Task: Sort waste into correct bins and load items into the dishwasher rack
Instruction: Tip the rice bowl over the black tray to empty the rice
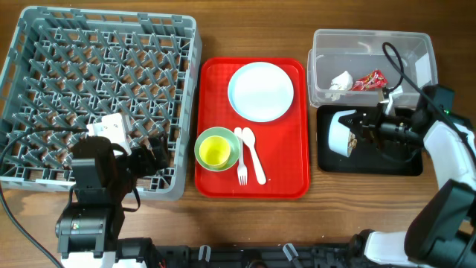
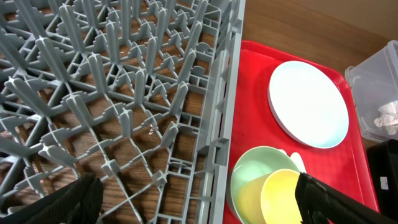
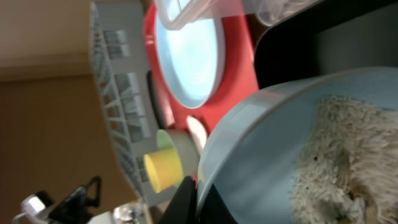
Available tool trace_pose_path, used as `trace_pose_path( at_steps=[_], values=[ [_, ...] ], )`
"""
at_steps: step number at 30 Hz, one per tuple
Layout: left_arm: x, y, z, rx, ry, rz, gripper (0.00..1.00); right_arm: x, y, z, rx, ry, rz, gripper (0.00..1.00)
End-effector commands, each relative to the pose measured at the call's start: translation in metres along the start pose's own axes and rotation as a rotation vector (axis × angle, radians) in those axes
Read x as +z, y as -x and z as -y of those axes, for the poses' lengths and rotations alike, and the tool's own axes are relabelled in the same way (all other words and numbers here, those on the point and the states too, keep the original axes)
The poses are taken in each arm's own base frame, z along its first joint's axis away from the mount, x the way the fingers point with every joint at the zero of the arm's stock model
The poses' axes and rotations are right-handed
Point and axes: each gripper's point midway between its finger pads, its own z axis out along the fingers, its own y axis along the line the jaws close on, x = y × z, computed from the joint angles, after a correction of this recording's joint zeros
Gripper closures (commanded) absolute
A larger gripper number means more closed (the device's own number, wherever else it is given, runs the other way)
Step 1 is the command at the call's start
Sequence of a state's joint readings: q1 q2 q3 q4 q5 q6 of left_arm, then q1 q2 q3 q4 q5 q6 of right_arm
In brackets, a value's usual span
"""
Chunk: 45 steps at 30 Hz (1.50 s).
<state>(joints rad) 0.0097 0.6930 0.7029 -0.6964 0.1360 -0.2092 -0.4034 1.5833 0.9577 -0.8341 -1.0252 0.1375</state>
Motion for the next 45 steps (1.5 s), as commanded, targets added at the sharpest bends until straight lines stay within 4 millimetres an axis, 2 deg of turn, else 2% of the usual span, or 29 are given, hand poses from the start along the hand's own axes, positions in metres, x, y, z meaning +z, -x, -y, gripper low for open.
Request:
trace_pose_path(
  at_steps=[1, 6, 10, 22, 27, 32, 38, 41, 45],
  values=[
    [-0.005, 0.010, 0.000, 0.018, 0.005, 0.028, 0.00, -0.002, 0.000, -0.015, -0.049, 0.179, -0.015, 0.96],
    [-0.005, 0.010, 0.000, 0.018, 0.005, 0.028, 0.00, -0.008, 0.003, -0.035, -0.062, 0.319, -0.011, 0.96],
    [-0.005, 0.009, 0.000, 0.017, 0.005, 0.028, 0.00, -0.017, 0.008, -0.042, -0.017, 0.382, 0.004, 0.96],
    [-0.005, 0.010, 0.000, 0.018, 0.005, 0.029, 0.00, -0.057, 0.048, -0.023, 0.211, 0.403, 0.134, 0.96],
    [-0.005, 0.010, 0.000, 0.018, 0.005, 0.028, 0.00, -0.060, 0.059, -0.025, 0.233, 0.412, 0.148, 0.96],
    [-0.005, 0.010, 0.000, 0.018, 0.005, 0.029, 0.00, -0.061, 0.059, -0.026, 0.235, 0.418, 0.146, 0.96],
    [-0.005, 0.010, 0.000, 0.018, 0.005, 0.028, 0.00, -0.070, 0.055, -0.046, 0.243, 0.536, 0.084, 0.96],
    [-0.005, 0.010, 0.000, 0.018, 0.005, 0.028, 0.00, -0.069, 0.055, -0.046, 0.224, 0.530, 0.092, 0.96],
    [-0.005, 0.010, 0.000, 0.018, 0.005, 0.028, 0.00, -0.059, 0.063, -0.028, 0.187, 0.407, 0.157, 0.96]
  ],
)
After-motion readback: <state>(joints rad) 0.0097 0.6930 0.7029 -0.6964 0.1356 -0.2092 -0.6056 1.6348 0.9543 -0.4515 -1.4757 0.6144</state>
